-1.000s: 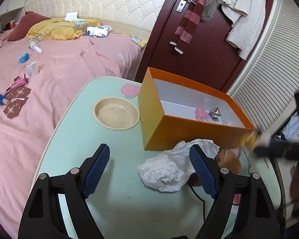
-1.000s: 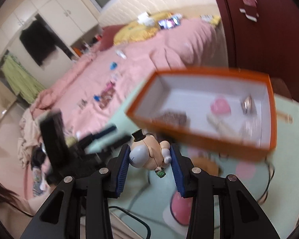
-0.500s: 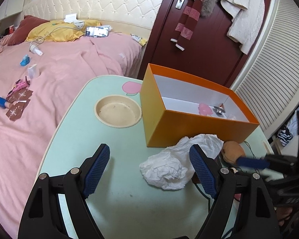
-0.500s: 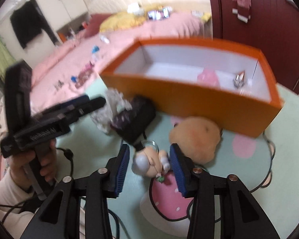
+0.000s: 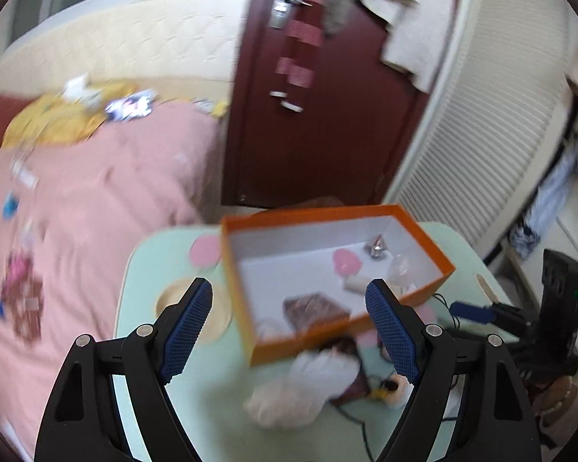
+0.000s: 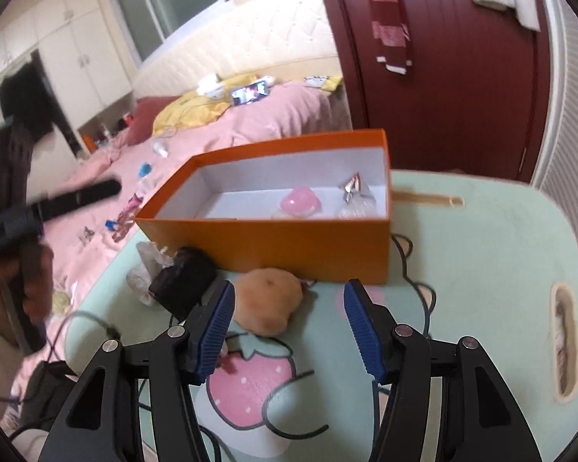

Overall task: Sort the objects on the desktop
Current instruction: 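Grasp the pink heart in the box and place it on the table with the left gripper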

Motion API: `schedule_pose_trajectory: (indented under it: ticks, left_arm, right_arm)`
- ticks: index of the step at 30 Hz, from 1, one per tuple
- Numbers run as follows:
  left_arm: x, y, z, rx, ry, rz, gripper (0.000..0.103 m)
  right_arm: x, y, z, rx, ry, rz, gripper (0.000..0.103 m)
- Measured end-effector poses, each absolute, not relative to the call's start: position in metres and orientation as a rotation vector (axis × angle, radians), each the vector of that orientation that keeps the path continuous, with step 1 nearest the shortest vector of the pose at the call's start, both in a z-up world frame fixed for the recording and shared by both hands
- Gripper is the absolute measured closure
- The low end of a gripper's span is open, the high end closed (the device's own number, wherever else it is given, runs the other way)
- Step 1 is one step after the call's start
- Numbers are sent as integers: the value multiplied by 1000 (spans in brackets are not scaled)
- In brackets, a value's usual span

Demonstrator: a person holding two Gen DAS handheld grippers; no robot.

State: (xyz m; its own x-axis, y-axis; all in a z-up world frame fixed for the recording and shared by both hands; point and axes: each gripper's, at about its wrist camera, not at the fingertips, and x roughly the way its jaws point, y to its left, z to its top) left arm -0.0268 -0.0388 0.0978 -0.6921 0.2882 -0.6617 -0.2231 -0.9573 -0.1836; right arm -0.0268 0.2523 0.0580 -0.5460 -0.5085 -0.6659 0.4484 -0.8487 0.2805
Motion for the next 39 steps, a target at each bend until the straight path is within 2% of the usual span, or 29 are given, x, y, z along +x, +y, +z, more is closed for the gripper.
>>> schedule_pose_trajectory:
  ticks: [3,5,6,11,13,14,15,19,24,28,39]
  left_arm:
    - [-63,-14,100,-1195,-38,2577,22]
    - [-88,3,96,-1305,-37,2479,35]
    - [-97,10,94,-1345,-36,2437,36]
    - [-143,64,66,-1553,116,2259,37]
    - [-158,81,52,-1615,196,2224,46]
    - [-164,86,46,-1649,208,2216,56]
    - [-170,91,40,-1684,217,2205,61]
    - [-183,101,13,-1806,206,2128,61]
    - [-171,101,18,-1714,246,2182,64]
    - [-162,82,34,-1641,139,2222,64]
    - [-80,8,154,-1304,-115,2405,64]
  right_arm:
    - [-28,261,47,1063,-185,-2353,44]
    - [-29,267,41,1072,-234,-2346,44]
    - [-29,270,40,1072,-250,-2344,44]
    - [-30,282,37,1073,-324,-2324,44]
    - [-30,286,38,1071,-359,-2313,44]
    - [-29,288,39,1068,-372,-2309,44]
    - [-28,289,40,1065,-384,-2305,44]
    - [-25,289,43,1057,-395,-2288,44]
    - [-26,291,44,1058,-437,-2260,44]
    - [-25,293,44,1068,-461,-2244,44]
    - [-27,284,40,1090,-389,-2266,44]
